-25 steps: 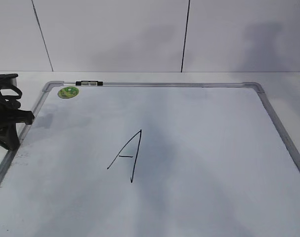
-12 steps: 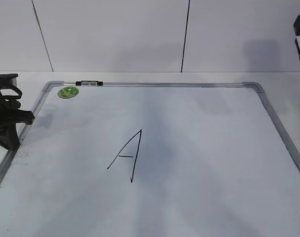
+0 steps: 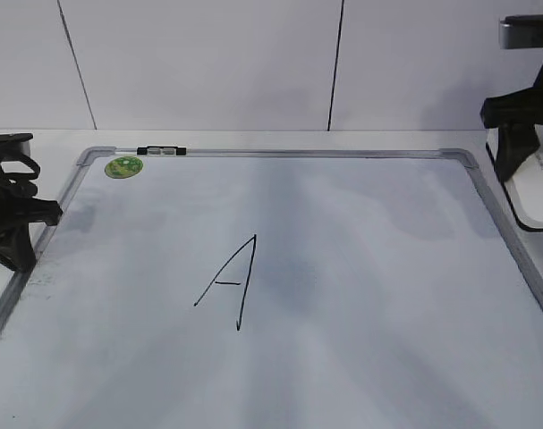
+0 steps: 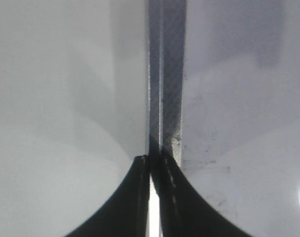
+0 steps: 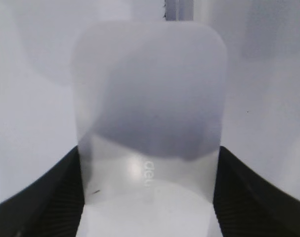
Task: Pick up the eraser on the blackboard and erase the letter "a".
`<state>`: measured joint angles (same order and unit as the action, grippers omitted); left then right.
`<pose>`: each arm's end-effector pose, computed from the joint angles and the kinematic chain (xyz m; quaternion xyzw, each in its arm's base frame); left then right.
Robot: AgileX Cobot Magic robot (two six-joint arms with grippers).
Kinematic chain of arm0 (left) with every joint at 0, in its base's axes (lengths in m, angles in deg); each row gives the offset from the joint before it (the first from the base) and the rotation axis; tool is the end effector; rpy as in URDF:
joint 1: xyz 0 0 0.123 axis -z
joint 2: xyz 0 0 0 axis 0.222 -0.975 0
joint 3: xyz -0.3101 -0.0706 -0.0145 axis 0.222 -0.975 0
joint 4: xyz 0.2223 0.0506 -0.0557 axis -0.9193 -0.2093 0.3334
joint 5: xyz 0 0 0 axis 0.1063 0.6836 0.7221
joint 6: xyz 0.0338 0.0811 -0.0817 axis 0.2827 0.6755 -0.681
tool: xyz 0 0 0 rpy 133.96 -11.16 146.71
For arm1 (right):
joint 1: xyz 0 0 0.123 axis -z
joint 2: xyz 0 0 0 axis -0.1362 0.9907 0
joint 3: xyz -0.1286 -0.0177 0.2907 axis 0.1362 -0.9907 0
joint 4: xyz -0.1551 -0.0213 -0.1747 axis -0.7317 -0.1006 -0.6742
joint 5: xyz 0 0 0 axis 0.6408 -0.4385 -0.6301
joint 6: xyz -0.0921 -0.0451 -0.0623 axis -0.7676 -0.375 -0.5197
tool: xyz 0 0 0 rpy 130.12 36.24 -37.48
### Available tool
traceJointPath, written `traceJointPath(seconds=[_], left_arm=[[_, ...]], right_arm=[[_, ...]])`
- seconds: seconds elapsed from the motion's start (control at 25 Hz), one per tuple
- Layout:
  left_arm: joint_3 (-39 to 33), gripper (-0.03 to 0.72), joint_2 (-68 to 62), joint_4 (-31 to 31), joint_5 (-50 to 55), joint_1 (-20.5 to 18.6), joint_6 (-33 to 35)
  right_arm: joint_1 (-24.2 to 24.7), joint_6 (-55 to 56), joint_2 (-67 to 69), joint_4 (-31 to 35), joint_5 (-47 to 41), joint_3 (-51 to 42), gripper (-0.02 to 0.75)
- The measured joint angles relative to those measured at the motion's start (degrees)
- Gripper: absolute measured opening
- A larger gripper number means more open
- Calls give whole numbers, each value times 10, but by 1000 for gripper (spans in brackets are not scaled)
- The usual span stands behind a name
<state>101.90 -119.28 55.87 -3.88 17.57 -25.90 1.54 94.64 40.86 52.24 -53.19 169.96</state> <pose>0.3545 -0.0384 0.1673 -0.0004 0.9979 -0.0419 0.0498 0.3465 0.0256 0.2990 0.0052 0.9947 -0.0419 0.0937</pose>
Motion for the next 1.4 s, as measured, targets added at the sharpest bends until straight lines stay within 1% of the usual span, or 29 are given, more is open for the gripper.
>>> traceJointPath(seconds=[0.16, 0.56, 1.04, 1.4], left_arm=[[0, 15, 0, 0, -1, 0, 0], [0, 15, 0, 0, -1, 0, 0], [0, 15, 0, 0, -2, 0, 0], [0, 15, 0, 0, -2, 0, 0]], right_arm=[[9, -8, 32, 13, 3, 0, 559], [9, -19, 110, 24, 12, 0, 559], [9, -20, 155, 28, 15, 0, 559], [9, -20, 156, 22, 17, 0, 559]])
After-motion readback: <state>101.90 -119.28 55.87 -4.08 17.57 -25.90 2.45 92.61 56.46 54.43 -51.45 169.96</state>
